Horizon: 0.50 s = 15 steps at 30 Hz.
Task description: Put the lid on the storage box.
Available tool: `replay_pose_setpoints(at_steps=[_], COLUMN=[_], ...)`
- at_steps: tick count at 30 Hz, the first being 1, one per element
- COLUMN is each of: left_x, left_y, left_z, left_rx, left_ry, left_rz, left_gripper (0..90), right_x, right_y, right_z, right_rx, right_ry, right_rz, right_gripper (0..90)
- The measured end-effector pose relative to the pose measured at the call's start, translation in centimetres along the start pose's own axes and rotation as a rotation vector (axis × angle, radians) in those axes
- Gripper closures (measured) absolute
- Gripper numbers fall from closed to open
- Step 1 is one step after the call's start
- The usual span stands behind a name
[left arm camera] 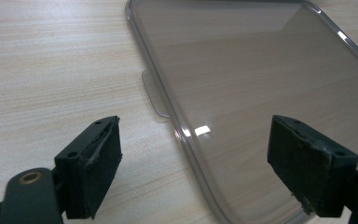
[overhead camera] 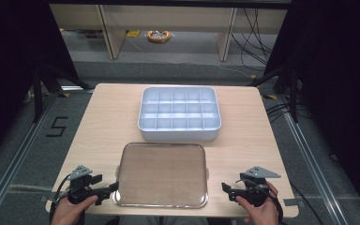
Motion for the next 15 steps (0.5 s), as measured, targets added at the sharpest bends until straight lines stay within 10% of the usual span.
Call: replay_pose_setpoints(at_steps=[5,15], left_x=[-0.03,-0.11], left_y=[-0.02,-0.25], left_z=[0.01,0.11], left_rx=[-0.001,-0.043], left_ry=[-0.003,0.032], left_rz=[-0.008,-0.035], left_gripper=[16.7,19.5], right_x=[0.01,-0.14], right_y=[-0.07,-0.39], right_z=[-0.04,-0.68], right_rx=[0.000,0.112], right_ry=[0.045,-0.058], right_rz=[0.001,0.004], right_gripper=[21.7,26.0])
Point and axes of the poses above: each handheld gripper's, and its own axes: y roughly backward along the jaws, x roughly out of its top, z roughly to its right, the point moved 2 cm from there along -y, roughly forward along the jaws, and after that the axes turned 14 degrees about -z, right-handed, at the moved point
